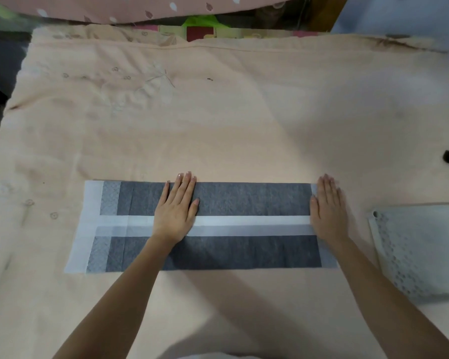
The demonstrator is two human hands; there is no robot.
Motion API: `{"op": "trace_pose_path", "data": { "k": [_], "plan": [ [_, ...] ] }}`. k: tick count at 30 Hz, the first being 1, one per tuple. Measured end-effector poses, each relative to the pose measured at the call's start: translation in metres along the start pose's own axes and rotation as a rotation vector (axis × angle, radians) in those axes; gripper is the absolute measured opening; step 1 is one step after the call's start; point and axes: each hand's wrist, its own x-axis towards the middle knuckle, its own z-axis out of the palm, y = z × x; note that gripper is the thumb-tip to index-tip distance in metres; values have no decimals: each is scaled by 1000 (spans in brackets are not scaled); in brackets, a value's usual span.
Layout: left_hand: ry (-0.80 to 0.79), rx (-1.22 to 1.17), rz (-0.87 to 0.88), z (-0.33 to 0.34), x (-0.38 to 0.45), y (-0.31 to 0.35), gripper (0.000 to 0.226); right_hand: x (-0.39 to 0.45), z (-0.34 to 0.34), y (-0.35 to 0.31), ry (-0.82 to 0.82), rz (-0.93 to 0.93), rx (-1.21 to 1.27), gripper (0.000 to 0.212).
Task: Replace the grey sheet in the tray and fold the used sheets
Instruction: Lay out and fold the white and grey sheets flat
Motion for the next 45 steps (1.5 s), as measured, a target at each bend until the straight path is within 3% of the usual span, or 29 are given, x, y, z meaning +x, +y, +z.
{"op": "trace_pose_path", "data": {
  "k": [4,6,8,9,11,14,18,22,45],
  "plan": [
    [-3,7,-3,1,1,1,59,2,0,2,7,-28,27,58],
    [-6,5,-1,0,0,1,59,2,-3,-4,29,99,108,58],
    [-13,13,3,0,1,1,59,2,-8,-24,151,283,201,63],
    [-11,16,1,1,1,1,59,1,-12,-42,223,289,205,63],
    [2,15,-3,1,1,1,58,-4,-13,-91,271,113,167,59],
    [23,-5,5,0,1,1,57,-15,1,-170,166,-192,93,56],
    [36,-43,19,-3,1,1,56,-18,35,-227,7,-319,-87,58],
    [38,-68,22,0,1,0,53,-20,52,-234,-64,-345,-167,59],
    [-13,-63,18,-8,-6,-17,53,-24,45,-232,-51,-374,-142,64]
  ]
}}
